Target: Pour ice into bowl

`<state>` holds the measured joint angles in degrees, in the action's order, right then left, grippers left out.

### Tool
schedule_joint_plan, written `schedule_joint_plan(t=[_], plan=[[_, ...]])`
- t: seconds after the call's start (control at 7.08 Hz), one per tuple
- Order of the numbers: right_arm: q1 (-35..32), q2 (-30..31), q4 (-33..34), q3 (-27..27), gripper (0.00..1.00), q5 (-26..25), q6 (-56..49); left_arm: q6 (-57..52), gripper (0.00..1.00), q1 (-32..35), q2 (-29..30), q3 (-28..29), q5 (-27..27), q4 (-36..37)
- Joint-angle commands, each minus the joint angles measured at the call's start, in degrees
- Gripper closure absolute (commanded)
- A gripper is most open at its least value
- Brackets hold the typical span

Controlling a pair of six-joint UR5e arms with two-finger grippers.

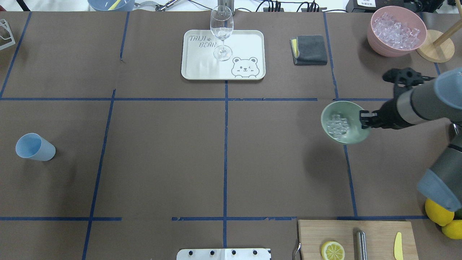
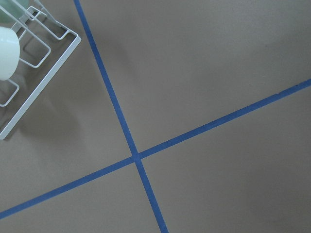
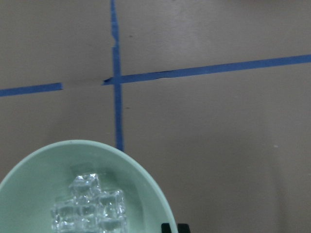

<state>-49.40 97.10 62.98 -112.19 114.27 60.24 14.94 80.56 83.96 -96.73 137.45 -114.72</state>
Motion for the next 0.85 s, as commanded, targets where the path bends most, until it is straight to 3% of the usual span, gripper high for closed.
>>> schedule_joint_plan(t=[0.0,0.14,0.71], plan=[[-2.10,8.25,-22.80,10.44,1.00,0.60,-1.19,2.11,0.00,0.04,-0.03,-0.56,0.54,-1.73],[-2.01,8.10,-28.21,15.03,1.00,0.60,-0.66,2.20,0.00,-0.05,-0.02,-0.47,0.54,-3.57],[-1.92,7.66,-29.23,16.13,0.97,5.51,1.37,2.47,0.00,0.04,-0.20,-0.65,0.54,-4.73]])
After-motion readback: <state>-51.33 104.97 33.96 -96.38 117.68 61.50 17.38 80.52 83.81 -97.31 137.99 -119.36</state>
